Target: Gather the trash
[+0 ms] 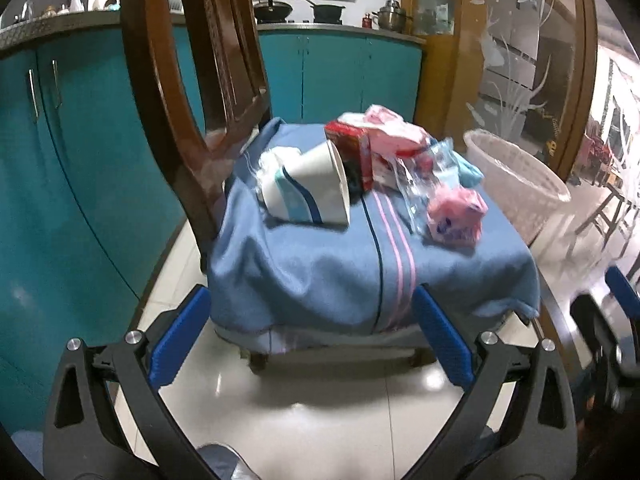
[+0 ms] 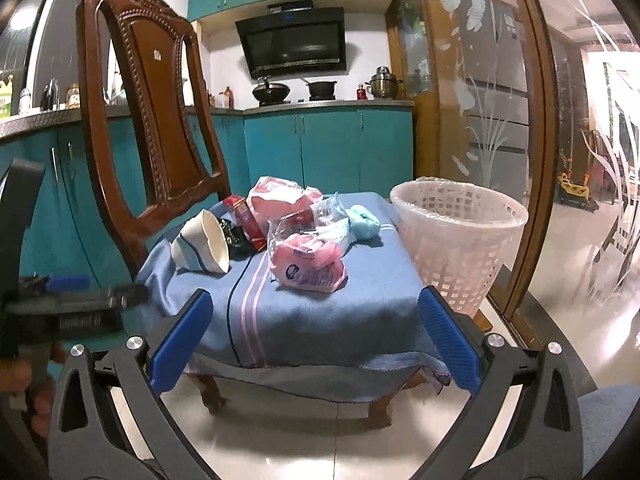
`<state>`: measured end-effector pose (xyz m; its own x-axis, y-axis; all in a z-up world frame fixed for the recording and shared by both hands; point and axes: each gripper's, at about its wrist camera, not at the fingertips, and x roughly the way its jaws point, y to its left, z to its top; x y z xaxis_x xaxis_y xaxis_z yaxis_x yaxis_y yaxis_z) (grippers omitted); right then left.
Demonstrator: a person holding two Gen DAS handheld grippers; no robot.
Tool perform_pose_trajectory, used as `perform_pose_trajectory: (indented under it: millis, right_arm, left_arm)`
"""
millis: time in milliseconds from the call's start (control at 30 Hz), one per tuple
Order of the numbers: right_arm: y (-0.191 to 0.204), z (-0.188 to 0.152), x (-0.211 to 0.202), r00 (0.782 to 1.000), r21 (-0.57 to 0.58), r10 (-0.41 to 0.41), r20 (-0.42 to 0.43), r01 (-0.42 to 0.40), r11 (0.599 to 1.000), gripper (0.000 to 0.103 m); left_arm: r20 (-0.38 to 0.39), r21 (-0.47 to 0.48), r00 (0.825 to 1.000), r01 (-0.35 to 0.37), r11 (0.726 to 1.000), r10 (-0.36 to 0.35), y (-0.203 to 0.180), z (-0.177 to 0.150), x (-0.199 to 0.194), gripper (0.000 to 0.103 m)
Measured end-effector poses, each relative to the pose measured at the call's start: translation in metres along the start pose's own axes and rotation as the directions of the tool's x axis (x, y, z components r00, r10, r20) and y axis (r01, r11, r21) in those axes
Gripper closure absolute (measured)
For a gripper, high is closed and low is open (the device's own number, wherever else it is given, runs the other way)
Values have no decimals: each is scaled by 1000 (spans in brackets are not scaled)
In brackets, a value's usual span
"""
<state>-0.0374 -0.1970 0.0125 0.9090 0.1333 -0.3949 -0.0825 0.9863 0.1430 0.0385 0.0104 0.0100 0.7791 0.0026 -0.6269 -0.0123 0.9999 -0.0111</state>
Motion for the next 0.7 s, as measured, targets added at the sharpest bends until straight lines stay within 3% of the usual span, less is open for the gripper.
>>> perform_pose_trajectory:
  millis: [233,433,700]
  right_arm:
    - [-5,-4,17,997,42,27,-70,-24,999,3]
    - [-2,-8,26,995,25,34,-98,-32,999,3]
    - [0,-12,36,991,9,39,-130,-38,999,3]
  left_arm:
    - [-17,-6,1000,-5,1000,5,-9,35,48,3]
    - [-61,-54,997,-51,997,48,-3,63,107,3]
    - [-112,-148,992,-77,986,60,17,76,152,3]
